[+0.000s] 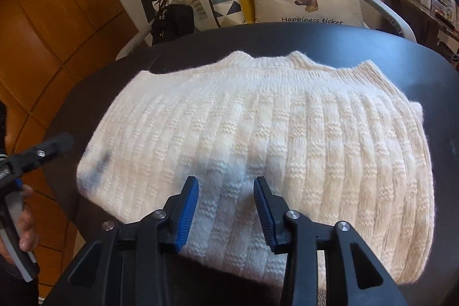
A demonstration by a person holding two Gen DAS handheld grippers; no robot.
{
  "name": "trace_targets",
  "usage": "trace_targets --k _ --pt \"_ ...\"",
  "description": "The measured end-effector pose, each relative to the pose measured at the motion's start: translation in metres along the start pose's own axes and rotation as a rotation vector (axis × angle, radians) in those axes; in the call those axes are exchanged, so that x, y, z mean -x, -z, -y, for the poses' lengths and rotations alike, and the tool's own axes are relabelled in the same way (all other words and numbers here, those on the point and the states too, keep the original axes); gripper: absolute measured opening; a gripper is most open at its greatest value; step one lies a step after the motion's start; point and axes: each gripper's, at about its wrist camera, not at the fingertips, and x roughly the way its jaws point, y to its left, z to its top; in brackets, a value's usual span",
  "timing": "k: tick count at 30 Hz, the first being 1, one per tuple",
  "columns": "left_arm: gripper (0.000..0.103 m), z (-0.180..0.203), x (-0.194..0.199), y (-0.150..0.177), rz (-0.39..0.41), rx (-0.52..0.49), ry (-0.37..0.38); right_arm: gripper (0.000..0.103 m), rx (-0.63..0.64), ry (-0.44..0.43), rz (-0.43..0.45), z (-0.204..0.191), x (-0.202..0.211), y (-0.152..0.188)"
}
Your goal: Fold clothes
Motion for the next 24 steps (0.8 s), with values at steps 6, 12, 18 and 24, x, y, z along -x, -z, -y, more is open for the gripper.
trace_targets --k 6,12,18,24 --pt "0.079 0.029 0.059 -0.009 0.164 -0.046 -0.005 0.041 -0.05 -0.012 -0.008 0.006 0.01 0.017" --pt "0.079 0.065 0.102 -0.015 0.31 -0.175 -0.042 0.041 -0.03 -0.013 0.014 0.003 0.023 0.023" --pt "0.079 0.061 0.089 -0.02 0.324 -0.168 -0.159 0.042 -0.012 -0.007 -0.004 0.001 0.02 0.026" --pt "0.079 0.026 0.053 -0.027 0.211 -0.046 -0.199 0.042 0.0 0.027 -0.048 0.003 0.008 0.028"
